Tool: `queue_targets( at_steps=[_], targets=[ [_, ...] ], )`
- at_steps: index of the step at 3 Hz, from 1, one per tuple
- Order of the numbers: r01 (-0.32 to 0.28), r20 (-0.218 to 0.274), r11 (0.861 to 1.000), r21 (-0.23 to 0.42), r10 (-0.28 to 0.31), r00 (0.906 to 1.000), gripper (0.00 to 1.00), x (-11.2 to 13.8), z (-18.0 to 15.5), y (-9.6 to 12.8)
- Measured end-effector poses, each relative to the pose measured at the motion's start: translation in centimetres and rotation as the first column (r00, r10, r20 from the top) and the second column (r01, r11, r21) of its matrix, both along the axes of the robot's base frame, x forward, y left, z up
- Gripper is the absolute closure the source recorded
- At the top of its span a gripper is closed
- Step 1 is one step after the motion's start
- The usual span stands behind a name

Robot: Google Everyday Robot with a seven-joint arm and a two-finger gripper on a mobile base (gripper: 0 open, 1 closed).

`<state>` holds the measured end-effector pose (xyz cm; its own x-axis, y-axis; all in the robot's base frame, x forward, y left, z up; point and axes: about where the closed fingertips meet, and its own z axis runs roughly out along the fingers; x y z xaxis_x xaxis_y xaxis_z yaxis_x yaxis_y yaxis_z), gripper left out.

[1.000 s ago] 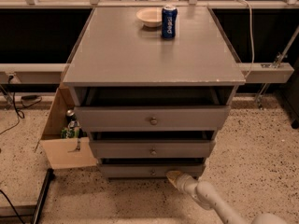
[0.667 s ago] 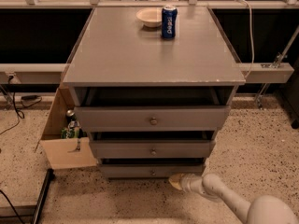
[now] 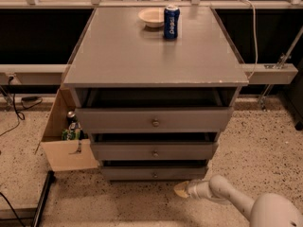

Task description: Close bottom drawer

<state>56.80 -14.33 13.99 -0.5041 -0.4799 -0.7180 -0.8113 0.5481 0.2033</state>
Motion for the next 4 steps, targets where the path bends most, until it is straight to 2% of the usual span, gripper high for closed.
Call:
queue_targets(
  at_steps=[1,2,3,4],
  targets=[
    [0.000,0.001,1.000,0.000,0.000,1.0000,0.57,0.01,0.00,0.02],
    [0.000,0.001,1.000,0.000,0.000,1.0000,0.28,0.01,0.00,0.03],
    [0.000,0.001,1.000,0.000,0.000,1.0000,0.03,0.01,0.00,0.03],
    [0.000,0.001,1.000,0.000,0.000,1.0000,0.00,0.01,0.00,0.03]
  ],
)
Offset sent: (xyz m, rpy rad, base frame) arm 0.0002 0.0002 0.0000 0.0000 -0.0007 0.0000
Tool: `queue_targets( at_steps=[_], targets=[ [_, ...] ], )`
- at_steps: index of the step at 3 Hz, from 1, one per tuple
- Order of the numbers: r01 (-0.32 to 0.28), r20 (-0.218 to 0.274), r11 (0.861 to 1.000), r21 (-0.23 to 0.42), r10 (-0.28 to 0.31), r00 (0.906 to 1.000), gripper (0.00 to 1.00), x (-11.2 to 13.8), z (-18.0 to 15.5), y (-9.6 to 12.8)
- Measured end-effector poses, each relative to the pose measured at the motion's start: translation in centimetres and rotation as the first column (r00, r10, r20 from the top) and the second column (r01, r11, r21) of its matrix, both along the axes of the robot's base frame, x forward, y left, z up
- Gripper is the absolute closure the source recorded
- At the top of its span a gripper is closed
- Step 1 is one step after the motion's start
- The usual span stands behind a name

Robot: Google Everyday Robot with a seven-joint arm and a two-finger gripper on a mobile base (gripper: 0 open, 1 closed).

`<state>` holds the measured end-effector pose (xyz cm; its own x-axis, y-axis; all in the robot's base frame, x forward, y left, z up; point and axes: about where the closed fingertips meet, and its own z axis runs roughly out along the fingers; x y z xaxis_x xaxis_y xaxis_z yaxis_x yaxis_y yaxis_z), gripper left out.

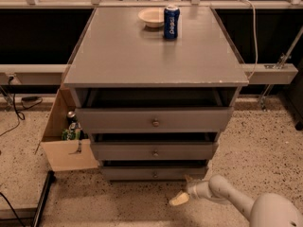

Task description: Close bottom drawer

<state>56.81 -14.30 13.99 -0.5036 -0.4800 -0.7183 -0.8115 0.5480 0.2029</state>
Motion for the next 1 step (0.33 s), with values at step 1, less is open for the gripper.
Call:
queue_targets(
  at_steps=[1],
  targets=[
    [0.000,0.000,1.000,0.000,0.000,1.0000,0.00,0.00,0.00,0.00]
  ],
)
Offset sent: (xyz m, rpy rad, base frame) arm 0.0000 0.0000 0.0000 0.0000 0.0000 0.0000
